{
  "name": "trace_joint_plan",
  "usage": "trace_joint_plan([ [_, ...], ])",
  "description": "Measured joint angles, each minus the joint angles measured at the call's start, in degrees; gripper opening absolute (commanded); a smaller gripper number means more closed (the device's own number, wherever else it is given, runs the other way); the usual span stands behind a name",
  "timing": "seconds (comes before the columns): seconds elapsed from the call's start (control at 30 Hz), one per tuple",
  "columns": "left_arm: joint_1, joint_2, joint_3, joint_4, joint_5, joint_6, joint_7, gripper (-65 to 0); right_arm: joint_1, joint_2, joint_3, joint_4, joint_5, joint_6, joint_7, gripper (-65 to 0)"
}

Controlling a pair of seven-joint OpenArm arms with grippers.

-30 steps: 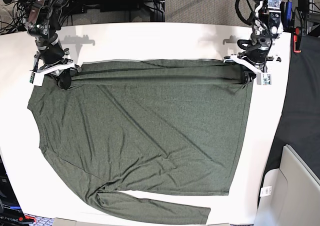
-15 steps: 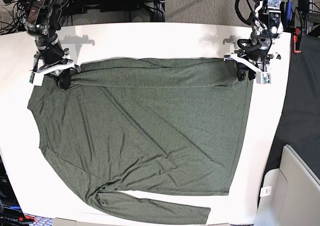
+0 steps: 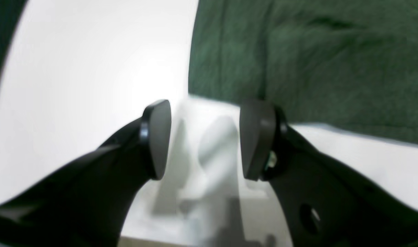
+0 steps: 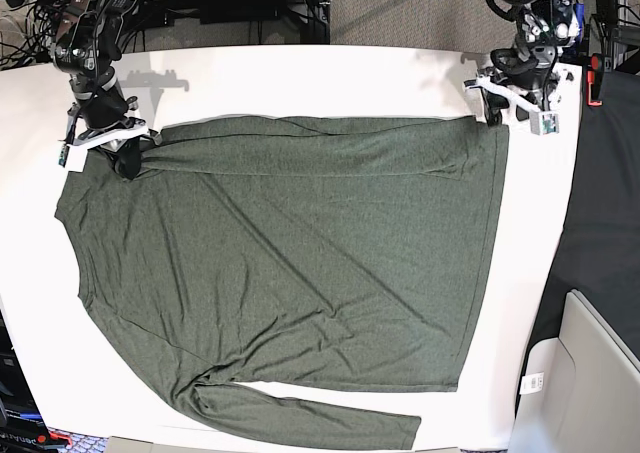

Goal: Fold the T-shirt properly
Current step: 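Drag the held shoulder edge across the table with both grippers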

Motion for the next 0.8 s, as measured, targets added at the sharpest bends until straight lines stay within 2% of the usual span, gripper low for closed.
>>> trace_joint_plan([
  [0.17, -2.2, 0.0, -0.9, -1.6, -6.5, -0.2, 1.8, -33.1, 0.1, 0.0, 0.0, 0.0, 0.0, 0.0, 0.0, -64.8],
  [0.23, -3.5, 0.0, -0.9, -3.0, -7.3, -0.2, 2.1, -33.1, 0.1, 0.0, 0.0, 0.0, 0.0, 0.0, 0.0, -64.8],
  [0.7, -8.3, 2.8, -1.0, -8.6, -7.9, -0.9, -0.9, -33.4, 0.1, 0.0, 0.0, 0.0, 0.0, 0.0, 0.0, -64.8],
  [0.8, -8.4, 3.0, -1.0, -8.6, -7.9, -1.1, -1.2, -36.4, 0.1, 0.0, 0.0, 0.0, 0.0, 0.0, 0.0, -64.8],
])
